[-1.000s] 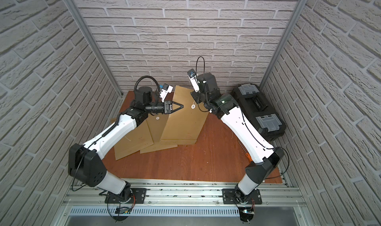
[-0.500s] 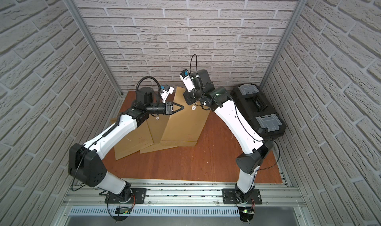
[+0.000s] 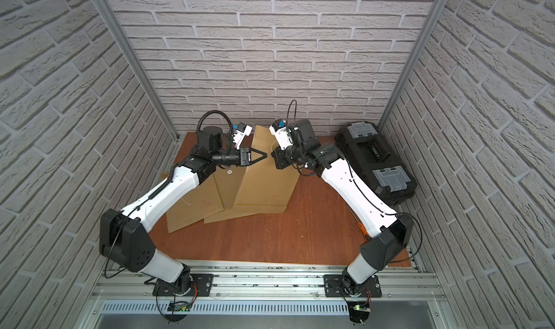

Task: Close the mouth of the file bag
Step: Close the file bag.

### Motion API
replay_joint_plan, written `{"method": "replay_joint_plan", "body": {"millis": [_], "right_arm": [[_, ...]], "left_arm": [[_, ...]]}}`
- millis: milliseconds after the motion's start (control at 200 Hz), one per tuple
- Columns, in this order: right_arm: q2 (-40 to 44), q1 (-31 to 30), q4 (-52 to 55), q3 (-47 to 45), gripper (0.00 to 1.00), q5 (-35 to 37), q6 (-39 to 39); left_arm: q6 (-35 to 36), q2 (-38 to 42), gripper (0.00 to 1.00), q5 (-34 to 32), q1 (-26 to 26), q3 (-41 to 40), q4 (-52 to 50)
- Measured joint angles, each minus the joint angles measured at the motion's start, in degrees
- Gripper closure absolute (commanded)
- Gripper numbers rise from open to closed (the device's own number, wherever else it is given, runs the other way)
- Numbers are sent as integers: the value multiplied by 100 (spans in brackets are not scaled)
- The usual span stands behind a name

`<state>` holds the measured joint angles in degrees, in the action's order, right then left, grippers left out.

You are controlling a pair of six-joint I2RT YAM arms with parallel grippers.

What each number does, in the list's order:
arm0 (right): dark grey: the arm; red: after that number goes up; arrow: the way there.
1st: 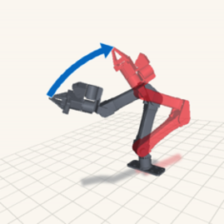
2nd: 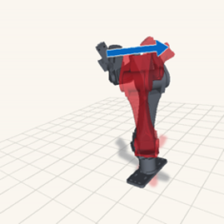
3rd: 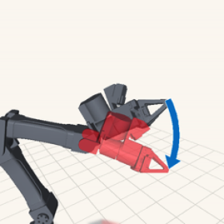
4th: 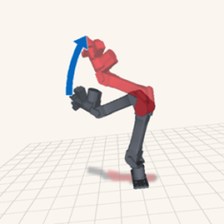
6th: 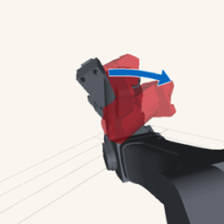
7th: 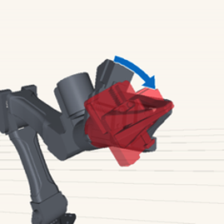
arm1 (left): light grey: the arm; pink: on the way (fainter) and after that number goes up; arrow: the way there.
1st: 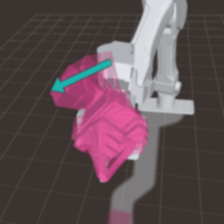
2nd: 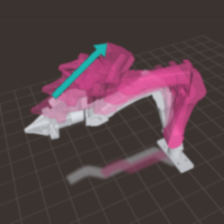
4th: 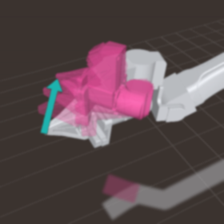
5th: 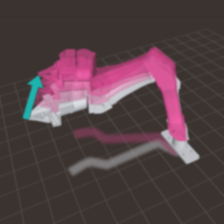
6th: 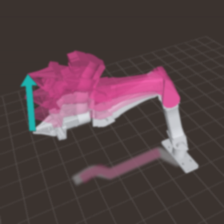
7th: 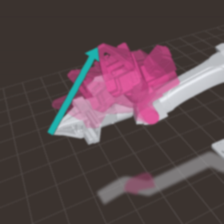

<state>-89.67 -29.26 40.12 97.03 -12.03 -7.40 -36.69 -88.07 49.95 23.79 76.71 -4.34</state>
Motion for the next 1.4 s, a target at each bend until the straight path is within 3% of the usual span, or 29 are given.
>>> {"method": "replay_joint_plan", "body": {"millis": [390,1155,1400], "right_arm": [[544,378,-1298,-1519,97,-566,-785],[101,883,-1703,-1744,97,-527,-1130],[127,903,-1102,-1392,97,-273,-898]], "left_arm": [[-46,0,100,-63,-103,7,4],[-63,48,100,-59,-162,7,-2],[59,85,100,-59,-214,7,-188]]}}
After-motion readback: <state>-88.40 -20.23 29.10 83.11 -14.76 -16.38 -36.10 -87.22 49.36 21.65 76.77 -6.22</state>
